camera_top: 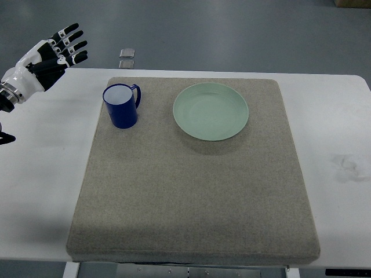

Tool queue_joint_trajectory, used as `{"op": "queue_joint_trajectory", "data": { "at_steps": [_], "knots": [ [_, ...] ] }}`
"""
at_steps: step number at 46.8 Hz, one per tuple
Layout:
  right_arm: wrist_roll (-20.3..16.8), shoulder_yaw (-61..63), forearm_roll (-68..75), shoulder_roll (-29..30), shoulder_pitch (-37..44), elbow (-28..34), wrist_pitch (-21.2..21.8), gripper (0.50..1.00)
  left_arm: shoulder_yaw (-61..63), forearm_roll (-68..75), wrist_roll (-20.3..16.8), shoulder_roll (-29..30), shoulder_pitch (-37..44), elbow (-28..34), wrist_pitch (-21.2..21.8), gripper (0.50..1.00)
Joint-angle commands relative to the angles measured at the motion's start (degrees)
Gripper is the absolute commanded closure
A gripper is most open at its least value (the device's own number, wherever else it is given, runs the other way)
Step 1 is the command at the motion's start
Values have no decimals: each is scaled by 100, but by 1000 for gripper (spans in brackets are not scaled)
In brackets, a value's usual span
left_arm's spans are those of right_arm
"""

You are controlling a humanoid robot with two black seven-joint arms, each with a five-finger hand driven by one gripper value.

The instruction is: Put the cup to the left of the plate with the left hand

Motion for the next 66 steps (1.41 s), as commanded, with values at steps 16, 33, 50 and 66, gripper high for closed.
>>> {"op": "queue_joint_trajectory", "data": {
  "at_steps": [16,33,50,66],
  "knots": [
    [0,0,1,0,0,0,-1,568,85,-1971,1140,277,-411,425,-515,500],
    [0,0,1,0,0,0,-1,568,85,-2209,1704,172,-684,610,-576,500],
    [0,0,10,0,0,0,-1,568,94,-2744,1862,-294,-640,610,-568,500],
    [0,0,1,0,0,0,-1,568,85,-2903,1906,-294,-631,593,-524,500]
  ]
}}
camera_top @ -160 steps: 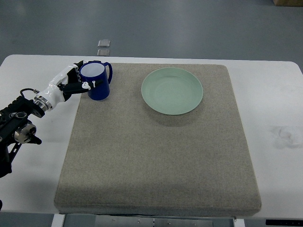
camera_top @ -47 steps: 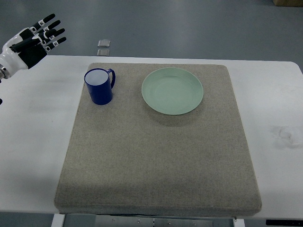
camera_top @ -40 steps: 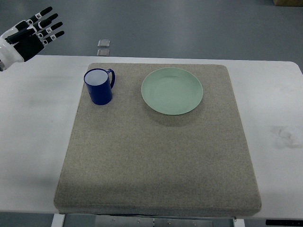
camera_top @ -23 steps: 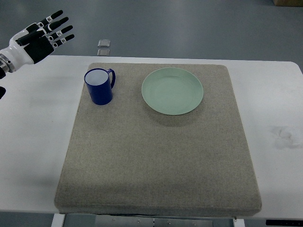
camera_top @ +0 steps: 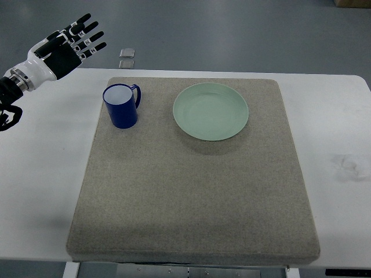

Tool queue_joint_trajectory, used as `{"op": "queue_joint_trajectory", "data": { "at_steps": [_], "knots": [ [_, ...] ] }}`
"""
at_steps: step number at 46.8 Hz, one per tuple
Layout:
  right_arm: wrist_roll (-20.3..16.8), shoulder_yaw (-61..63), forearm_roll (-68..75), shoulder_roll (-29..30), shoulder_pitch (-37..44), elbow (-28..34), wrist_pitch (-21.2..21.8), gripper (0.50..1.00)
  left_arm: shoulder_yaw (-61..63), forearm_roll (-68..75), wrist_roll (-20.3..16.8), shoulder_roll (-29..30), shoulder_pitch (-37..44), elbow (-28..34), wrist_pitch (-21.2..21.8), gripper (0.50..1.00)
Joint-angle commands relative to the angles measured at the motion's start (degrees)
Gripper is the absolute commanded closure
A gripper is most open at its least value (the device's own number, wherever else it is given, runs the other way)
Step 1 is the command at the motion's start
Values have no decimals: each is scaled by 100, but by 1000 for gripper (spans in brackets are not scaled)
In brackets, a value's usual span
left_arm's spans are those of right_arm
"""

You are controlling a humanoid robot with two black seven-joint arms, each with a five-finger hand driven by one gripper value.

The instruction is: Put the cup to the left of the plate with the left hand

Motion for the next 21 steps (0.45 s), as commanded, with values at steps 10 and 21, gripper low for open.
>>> {"op": "queue_joint_trajectory", "data": {
  "at_steps": [10,21],
  "knots": [
    [0,0,14,0,0,44,53,568,-8,-2,0,6,10,9,2,500],
    [9,0,-3,0,0,62,0,568,-8,-2,-9,6,10,9,2,500]
  ]
}}
